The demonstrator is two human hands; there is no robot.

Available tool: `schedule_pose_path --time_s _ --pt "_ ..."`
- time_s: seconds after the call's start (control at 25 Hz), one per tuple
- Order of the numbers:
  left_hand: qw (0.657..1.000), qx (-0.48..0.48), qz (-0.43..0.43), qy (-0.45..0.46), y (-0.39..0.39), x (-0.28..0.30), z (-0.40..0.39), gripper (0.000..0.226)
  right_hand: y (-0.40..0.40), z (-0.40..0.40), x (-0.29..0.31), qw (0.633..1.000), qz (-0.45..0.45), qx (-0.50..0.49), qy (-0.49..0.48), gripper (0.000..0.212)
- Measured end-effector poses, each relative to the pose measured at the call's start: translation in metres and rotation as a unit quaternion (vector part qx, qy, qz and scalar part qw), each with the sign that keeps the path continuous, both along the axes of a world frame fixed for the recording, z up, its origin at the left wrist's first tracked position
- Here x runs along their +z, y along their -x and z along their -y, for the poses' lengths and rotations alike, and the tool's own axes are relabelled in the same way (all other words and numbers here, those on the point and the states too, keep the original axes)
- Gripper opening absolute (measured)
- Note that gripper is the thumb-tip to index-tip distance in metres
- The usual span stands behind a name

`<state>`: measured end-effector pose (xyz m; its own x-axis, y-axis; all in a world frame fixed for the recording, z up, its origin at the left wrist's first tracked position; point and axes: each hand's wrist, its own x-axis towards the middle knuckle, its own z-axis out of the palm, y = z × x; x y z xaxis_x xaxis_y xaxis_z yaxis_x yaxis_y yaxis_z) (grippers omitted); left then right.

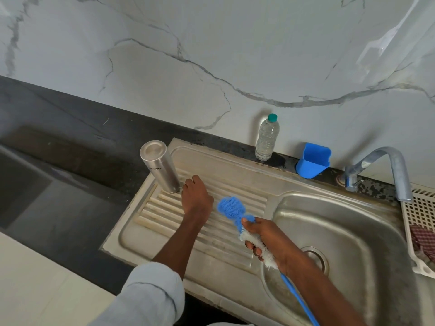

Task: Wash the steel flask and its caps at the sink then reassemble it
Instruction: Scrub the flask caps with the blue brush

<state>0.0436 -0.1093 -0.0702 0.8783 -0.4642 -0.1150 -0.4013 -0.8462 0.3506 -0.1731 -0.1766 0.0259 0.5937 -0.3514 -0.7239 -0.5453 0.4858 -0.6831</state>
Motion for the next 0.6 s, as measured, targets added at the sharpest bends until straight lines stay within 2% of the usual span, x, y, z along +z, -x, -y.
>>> schedule_pose_path --time_s 0.12,0.2,0.28,0.44,0.52,0.6 --pt "1.0 0.011 0.016 -0.002 0.004 -0.001 -0.003 0.047 -0.002 -0.004 -0.001 1.0 0.01 0.005 0.001 0.031" --pt "0.999 0.022 0.03 0.011 0.011 0.003 -0.005 0.057 -0.001 -0.005 -0.005 1.0 0.014 0.005 0.008 0.032" --pt "0.996 0.019 0.067 0.059 0.026 0.01 -0.014 0.06 0.001 -0.003 -0.007 1.0 0.015 -0.001 0.019 0.032" --pt "0.978 0.055 0.111 0.169 0.054 0.008 -0.048 0.045 0.009 0.001 -0.008 0.998 0.023 -0.03 0.041 0.029" --pt "0.981 0.073 0.091 0.158 0.06 -0.002 -0.065 0.046 0.012 0.001 -0.008 0.997 0.032 -0.056 0.051 0.027" --pt "0.988 0.082 0.048 0.119 0.059 -0.009 -0.07 0.057 0.014 -0.004 -0.007 0.995 0.039 -0.078 0.057 0.027"
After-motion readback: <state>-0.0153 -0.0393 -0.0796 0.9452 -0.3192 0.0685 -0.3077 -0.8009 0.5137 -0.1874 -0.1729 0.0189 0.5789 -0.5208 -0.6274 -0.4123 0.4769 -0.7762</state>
